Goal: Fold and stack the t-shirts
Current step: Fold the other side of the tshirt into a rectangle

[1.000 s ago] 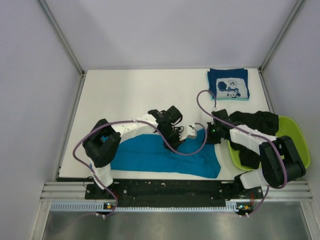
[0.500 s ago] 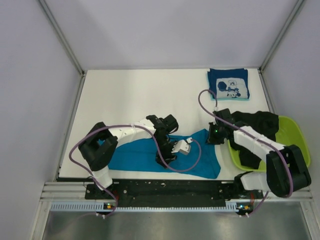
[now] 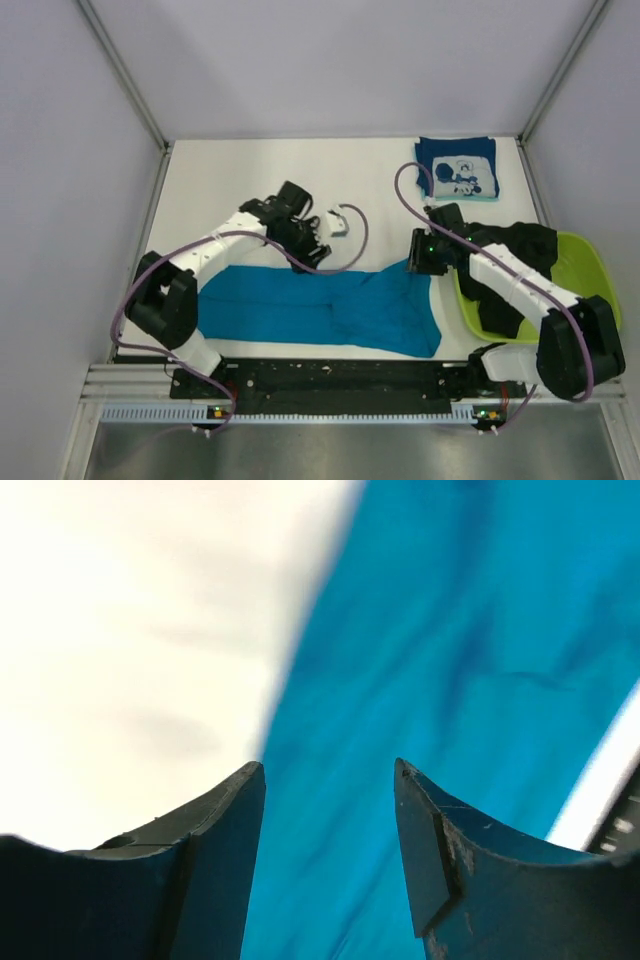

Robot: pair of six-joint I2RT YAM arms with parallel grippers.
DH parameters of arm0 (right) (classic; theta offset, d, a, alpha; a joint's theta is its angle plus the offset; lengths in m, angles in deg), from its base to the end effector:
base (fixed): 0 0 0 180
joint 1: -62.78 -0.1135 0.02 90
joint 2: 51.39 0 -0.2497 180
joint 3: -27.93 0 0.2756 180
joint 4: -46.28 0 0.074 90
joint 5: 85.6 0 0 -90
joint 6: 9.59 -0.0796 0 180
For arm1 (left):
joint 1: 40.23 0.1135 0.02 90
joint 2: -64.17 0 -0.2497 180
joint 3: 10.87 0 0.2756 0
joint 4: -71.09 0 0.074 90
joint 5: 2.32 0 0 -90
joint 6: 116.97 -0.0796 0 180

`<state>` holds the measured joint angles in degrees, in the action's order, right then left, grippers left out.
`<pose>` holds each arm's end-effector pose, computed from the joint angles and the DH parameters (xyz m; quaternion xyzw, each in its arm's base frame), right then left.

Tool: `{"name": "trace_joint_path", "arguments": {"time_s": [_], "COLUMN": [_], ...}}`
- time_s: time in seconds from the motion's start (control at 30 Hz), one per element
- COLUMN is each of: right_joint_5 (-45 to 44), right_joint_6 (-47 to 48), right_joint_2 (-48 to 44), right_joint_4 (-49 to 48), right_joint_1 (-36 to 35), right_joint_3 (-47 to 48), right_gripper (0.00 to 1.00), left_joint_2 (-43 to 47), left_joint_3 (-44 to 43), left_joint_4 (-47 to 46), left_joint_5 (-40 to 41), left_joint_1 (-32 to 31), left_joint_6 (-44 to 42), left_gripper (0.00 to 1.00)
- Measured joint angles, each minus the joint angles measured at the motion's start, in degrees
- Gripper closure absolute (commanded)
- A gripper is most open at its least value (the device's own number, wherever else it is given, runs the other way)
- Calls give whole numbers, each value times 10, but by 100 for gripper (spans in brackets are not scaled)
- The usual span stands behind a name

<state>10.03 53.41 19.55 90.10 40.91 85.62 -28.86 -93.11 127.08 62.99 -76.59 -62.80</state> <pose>0.2662 0.1153 0.1577 0.0290 0.9575 0.1600 0.2382 0.2715 -0.2412 0.1768 0.5985 0.7479 -0.2103 0.1956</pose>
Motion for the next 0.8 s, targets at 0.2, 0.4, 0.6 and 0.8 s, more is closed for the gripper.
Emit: {"name": "trace_joint_path", "arguments": {"time_s": [0.2,0.4,0.6,0.8], "right_joint_5": [-12,-11,-31,-43], "right_joint_6": [10,12,4,5], "right_joint_2": [123,181,157,125], "right_joint_4": [-45,-85,-94,-85], "right_joint_1": [18,21,26,48], "right_joint_3": [19,24,-2,-30], "right_gripper": [69,100,100,92], "left_joint_2": [7,4,-20,-23], "left_joint_3": [21,115,139,143], "left_joint_4": [-55,-90,-121,-144], "left_joint_5": [114,192,219,243], "left_joint_1": [176,274,323,330], "left_joint_6": [24,-2,-13,3], "left_gripper": [38,59,74,74]}}
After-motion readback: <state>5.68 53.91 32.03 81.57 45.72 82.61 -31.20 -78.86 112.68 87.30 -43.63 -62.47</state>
